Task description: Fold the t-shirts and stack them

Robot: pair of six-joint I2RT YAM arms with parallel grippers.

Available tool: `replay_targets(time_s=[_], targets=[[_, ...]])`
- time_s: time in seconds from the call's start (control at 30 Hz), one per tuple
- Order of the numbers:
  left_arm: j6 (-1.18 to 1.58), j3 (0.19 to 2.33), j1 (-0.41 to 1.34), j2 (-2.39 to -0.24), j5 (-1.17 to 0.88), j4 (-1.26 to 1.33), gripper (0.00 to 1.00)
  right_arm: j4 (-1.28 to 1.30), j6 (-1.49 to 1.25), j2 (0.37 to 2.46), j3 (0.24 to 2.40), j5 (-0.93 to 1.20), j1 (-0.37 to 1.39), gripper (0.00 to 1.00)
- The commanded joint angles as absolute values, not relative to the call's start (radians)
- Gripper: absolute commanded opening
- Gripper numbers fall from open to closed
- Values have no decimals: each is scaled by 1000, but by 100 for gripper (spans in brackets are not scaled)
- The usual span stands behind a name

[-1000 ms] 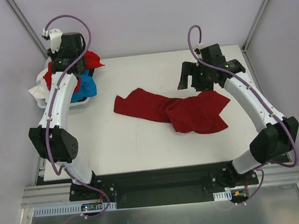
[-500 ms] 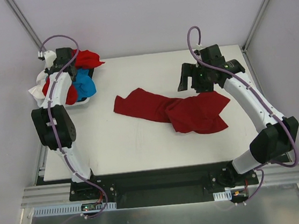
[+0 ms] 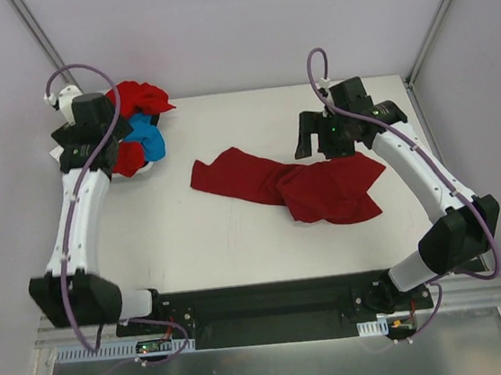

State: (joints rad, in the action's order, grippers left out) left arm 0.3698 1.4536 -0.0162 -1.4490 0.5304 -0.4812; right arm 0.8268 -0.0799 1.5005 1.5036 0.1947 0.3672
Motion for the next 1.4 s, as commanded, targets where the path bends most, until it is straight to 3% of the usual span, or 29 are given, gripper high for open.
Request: replay_targets(time_s=[0.0,0.13,0.3,0.43,0.53,0.6,0.7,1.0,1.1,1.13,1.23,1.27,1.37], targets=[[457,1370,-3,-1186,408,-489,99,850,-60,1460,1552,186,383,96],[436,1303,83,-1054,299,-489,99,850,-57,1416,1503,140,387,96],[507,1261,360,-1071,192,-477,99,879,-107,1381,1407,45,385,96],[558,1226,567,-1208,147,-376,99,887,-135,1353,1338,-36,385,96],[548,1226,670,-1343,-45,-214,97,935,-179,1316,1287,-128,361,96],[476,1255,751,-1419,-101,-138,95,943,-227,1287,1253,-111,254,96],[524,1314,779,-1572,-176,-143,91,940,-247,1212,1195,-30,138,96],[859,1307,856,-1767,-118,-37,79,920,-221,1135,1117,-58,152,96],[900,1362,854,-1839,-80,-20,55,925,-200,1098,1131,-81,166,96],[899,1365,854,-1832,-57,-18,42,920,-192,1091,1131,-90,173,96],[868,1316,830,-1725,52,-21,23,891,-164,1081,1120,-114,233,96],[880,1290,813,-1689,66,-26,1,884,-160,1084,1121,-117,294,96],[913,1186,726,-1522,145,-81,0,819,-161,1107,1127,-132,412,96]])
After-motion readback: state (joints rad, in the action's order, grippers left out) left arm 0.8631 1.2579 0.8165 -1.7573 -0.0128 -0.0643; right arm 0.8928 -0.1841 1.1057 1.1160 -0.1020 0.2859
